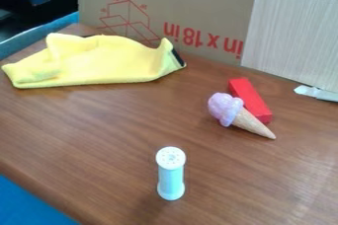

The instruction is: Unfold the cloth top left to the bottom right

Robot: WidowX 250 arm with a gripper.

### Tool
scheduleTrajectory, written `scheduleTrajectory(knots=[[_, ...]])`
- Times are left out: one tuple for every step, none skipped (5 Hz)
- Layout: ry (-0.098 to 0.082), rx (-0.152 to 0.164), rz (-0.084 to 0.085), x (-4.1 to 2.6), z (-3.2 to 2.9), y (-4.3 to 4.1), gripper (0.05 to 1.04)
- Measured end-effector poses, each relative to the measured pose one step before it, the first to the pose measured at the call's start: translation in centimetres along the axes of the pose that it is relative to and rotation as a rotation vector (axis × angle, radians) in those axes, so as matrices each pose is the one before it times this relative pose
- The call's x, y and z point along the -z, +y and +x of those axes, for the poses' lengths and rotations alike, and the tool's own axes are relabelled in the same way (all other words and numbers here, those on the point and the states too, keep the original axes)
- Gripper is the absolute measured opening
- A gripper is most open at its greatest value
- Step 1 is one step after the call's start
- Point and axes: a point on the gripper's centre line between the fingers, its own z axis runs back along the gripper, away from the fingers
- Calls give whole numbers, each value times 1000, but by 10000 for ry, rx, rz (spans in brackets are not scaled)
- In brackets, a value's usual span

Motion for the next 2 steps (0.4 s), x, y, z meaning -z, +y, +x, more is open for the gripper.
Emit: scheduleTrajectory(knots=[[210,-88,-339,1442,-98,-37,1001],[-104,-250,-31,1005,817,1181,1001]])
